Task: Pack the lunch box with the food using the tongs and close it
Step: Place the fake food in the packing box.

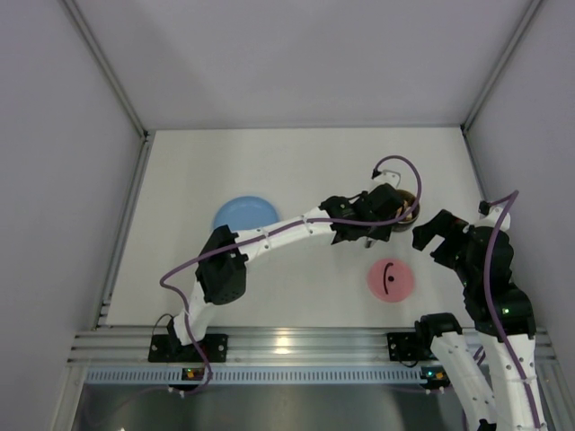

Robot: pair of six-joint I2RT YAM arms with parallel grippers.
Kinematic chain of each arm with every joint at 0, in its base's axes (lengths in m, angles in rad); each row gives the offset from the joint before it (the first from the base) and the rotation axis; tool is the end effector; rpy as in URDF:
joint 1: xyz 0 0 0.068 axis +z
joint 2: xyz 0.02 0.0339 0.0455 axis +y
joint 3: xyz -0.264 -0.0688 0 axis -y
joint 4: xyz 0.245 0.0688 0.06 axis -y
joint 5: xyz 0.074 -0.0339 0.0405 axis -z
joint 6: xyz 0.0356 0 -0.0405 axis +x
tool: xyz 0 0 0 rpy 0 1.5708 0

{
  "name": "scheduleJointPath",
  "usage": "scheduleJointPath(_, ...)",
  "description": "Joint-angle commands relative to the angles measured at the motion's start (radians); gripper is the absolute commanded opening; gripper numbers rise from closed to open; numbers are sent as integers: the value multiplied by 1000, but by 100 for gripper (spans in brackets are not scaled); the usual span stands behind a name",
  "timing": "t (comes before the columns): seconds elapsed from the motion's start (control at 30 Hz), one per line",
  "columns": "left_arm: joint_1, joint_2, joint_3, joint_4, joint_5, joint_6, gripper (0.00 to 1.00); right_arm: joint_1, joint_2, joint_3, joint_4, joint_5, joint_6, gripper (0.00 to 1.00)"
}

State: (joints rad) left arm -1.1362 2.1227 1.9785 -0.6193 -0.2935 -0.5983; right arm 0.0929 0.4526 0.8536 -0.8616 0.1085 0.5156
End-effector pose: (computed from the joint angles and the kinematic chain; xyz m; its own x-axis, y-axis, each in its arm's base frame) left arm 0.2146 -0.4379 0.2877 -0.6800 0.1845 -0.7096 0.4807 0.8429 -0.2416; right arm 0.0827 0.0038 0.3312 -0.3829 0.4566 -0.8031 0.2220 0.8893 0.3998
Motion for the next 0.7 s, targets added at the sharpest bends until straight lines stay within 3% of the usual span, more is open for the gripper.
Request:
scheduleJointPath(0.0, 1, -105, 31, 64, -52, 26, 49, -15, -6, 44, -10, 8, -15, 100)
scheduleJointPath(0.37, 7, -259, -62, 27, -157, 43, 49, -15, -5, 50, -8, 5, -14, 99)
scheduleJointPath(0.67, 12, -570, -423, -124, -369, -99, 49, -15, 8, 21, 22, -15, -11, 99)
